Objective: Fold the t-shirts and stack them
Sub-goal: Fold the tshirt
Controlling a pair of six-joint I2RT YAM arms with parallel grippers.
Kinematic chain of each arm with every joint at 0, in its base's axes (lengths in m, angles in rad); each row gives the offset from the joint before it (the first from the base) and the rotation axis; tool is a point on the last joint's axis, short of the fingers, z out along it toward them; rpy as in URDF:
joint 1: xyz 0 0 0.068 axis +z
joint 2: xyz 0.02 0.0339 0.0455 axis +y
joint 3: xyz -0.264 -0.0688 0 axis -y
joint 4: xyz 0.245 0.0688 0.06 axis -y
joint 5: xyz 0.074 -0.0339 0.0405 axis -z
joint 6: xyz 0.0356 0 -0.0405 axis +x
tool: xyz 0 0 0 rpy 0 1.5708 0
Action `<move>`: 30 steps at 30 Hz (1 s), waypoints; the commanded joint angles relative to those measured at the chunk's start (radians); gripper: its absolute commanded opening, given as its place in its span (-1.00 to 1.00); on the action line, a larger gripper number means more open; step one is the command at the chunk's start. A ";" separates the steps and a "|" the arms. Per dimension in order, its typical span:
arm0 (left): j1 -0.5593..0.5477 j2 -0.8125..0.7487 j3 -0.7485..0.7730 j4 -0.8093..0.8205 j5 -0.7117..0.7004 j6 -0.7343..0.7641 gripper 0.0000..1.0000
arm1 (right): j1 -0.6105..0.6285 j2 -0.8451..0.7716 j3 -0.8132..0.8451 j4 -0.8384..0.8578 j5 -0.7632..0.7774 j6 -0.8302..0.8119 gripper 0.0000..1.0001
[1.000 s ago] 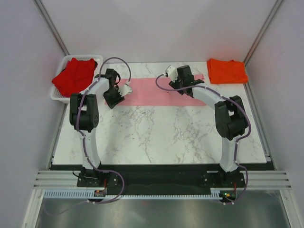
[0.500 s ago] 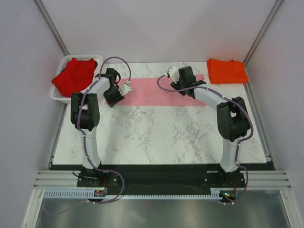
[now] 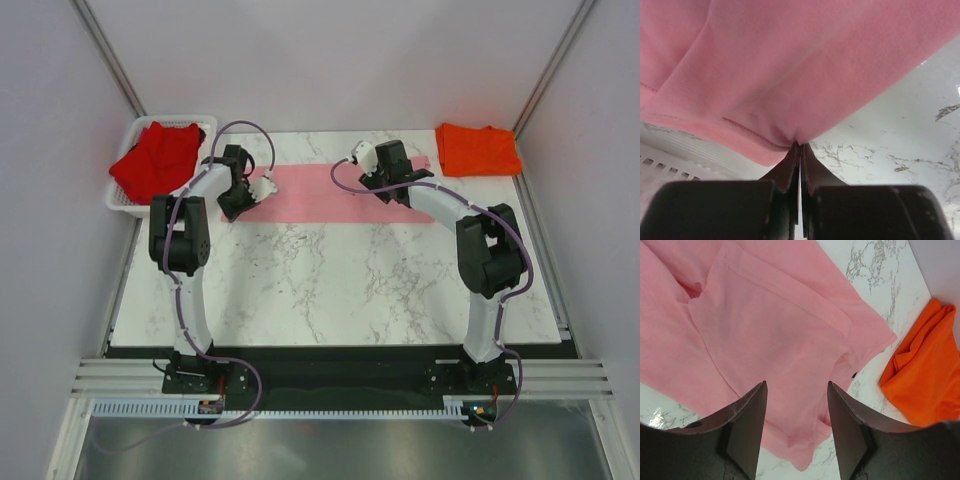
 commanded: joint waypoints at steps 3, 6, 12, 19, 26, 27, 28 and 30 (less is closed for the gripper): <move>-0.004 -0.147 -0.133 -0.047 0.063 -0.039 -0.95 | -0.003 -0.087 -0.006 0.004 0.005 0.020 0.20; -0.021 -0.264 -0.214 -0.104 0.100 -0.026 -0.95 | -0.003 -0.116 -0.021 -0.008 0.002 0.022 0.20; -0.085 -0.440 -0.391 -0.199 0.159 0.004 -0.95 | -0.009 -0.127 -0.037 -0.071 0.008 0.022 0.20; -0.185 -0.565 -0.531 -0.325 0.296 -0.058 -0.96 | -0.032 -0.017 0.090 -0.210 -0.046 0.152 0.20; -0.296 -0.612 -0.606 -0.356 0.445 -0.178 -0.95 | -0.026 0.106 0.242 -0.321 -0.110 0.226 0.19; -0.305 -0.614 -0.609 -0.356 0.461 -0.189 -0.95 | -0.021 0.113 0.248 -0.327 -0.110 0.223 0.19; -0.312 -0.612 -0.612 -0.357 0.484 -0.198 -0.95 | -0.015 0.126 0.256 -0.330 -0.110 0.221 0.19; -0.339 -0.609 -0.621 -0.354 0.501 -0.218 -0.95 | -0.010 0.142 0.287 -0.339 -0.110 0.232 0.19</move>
